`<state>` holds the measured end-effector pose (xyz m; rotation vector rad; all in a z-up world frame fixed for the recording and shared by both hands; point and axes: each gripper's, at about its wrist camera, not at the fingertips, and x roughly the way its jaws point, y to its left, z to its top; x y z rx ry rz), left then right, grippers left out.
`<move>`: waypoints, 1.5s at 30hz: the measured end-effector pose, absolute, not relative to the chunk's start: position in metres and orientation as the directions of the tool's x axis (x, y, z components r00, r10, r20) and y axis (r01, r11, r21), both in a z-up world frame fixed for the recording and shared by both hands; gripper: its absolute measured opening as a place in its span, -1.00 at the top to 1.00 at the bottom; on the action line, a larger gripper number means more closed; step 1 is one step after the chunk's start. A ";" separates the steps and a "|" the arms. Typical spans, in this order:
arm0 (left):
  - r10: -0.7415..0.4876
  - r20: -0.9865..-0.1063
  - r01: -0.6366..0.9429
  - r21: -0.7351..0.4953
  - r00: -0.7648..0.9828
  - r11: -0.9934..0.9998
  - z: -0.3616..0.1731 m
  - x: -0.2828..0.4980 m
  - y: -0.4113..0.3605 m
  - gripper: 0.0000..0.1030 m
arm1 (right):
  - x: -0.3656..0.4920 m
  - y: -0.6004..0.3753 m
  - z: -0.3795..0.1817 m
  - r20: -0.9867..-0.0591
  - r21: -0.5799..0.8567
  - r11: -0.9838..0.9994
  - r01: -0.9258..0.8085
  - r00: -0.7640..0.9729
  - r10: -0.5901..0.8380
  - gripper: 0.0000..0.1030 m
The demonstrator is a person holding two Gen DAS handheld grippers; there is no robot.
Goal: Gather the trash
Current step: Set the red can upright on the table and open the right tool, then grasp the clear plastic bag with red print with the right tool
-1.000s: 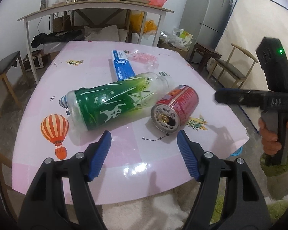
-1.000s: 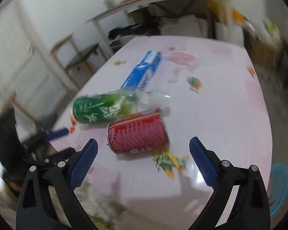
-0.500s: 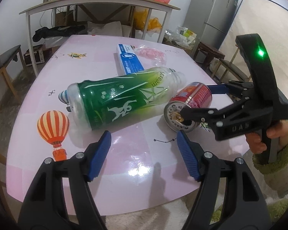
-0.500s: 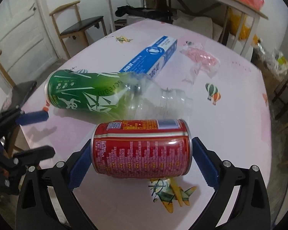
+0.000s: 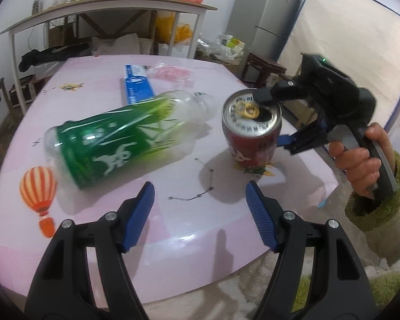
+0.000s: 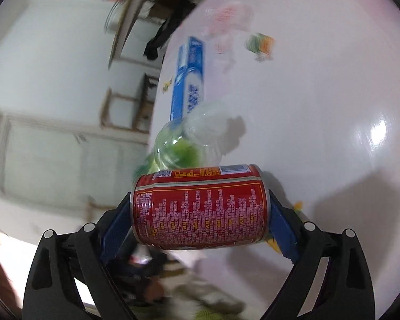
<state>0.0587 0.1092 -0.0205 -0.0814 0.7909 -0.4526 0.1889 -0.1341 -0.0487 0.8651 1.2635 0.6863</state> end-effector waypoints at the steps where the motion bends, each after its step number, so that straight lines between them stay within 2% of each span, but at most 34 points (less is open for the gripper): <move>1: -0.430 -0.666 0.374 -0.237 0.610 0.897 -0.020 0.060 0.105 -0.30 | 0.188 -0.144 -0.057 -0.476 0.879 0.470 0.078 0.191 0.859 -0.74; 4: -0.444 -0.664 0.403 -0.228 0.601 0.886 -0.021 0.063 0.093 -0.30 | 0.186 -0.159 -0.067 -0.432 0.901 0.409 0.146 0.207 0.878 -0.75; 7: -0.460 -0.663 0.428 -0.226 0.591 0.875 -0.021 0.064 0.081 -0.30 | 0.180 -0.166 -0.067 -0.438 0.898 0.411 0.158 0.224 0.871 -0.75; 18: -0.485 -0.669 0.447 -0.247 0.563 0.860 -0.021 0.070 0.066 -0.30 | 0.174 -0.192 -0.060 -0.544 0.839 0.519 0.164 0.286 0.789 -0.79; 26: -0.477 -0.667 0.468 -0.212 0.572 0.858 -0.019 0.068 0.060 -0.38 | 0.167 -0.204 -0.018 -0.598 0.770 0.638 0.029 0.382 0.705 -0.79; 33: -0.464 -0.662 0.501 -0.153 0.588 0.852 -0.015 0.068 0.048 -0.47 | 0.225 -0.177 0.060 -0.688 0.553 0.805 -0.215 0.428 0.586 -0.79; 37: -0.446 -0.653 0.504 -0.112 0.612 0.856 -0.012 0.070 0.044 -0.53 | 0.282 -0.137 0.080 -0.738 0.419 0.826 -0.376 0.389 0.552 -0.79; 41: -0.442 -0.649 0.503 -0.104 0.619 0.858 -0.011 0.074 0.044 -0.56 | 0.336 -0.074 0.075 -0.825 0.161 0.827 -0.538 0.386 0.412 -0.79; 45: -0.441 -0.647 0.496 -0.109 0.622 0.861 -0.012 0.077 0.046 -0.57 | 0.382 -0.024 0.041 -0.888 0.006 0.778 -0.628 0.354 0.292 -0.79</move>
